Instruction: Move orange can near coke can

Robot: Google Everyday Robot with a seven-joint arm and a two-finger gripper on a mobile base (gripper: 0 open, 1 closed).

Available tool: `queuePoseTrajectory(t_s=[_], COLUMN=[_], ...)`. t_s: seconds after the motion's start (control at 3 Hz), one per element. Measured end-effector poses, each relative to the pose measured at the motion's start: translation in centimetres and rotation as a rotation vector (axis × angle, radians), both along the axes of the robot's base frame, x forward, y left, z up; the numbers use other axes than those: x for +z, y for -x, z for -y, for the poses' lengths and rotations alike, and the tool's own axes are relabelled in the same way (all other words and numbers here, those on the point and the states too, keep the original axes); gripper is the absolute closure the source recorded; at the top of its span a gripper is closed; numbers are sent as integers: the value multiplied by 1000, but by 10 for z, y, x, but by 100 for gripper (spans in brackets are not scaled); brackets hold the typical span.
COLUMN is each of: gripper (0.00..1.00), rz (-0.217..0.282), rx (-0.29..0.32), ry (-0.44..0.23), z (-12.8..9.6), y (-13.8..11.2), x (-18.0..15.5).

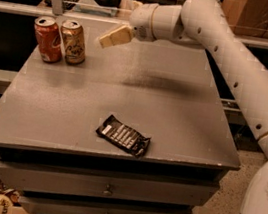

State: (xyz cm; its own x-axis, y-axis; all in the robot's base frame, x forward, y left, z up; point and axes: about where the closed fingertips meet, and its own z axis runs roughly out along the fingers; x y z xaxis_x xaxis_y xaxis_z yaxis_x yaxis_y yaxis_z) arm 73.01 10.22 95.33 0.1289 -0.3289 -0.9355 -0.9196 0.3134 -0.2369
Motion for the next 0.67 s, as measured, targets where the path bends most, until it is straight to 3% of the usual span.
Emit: queuePoseTrajectory(t_s=[0.33,0.67], gripper=[0,0], rz=[113,113], rx=[-182,-183], ry=[64,64], z=[118,119], y=[-15,-15], x=[50,50])
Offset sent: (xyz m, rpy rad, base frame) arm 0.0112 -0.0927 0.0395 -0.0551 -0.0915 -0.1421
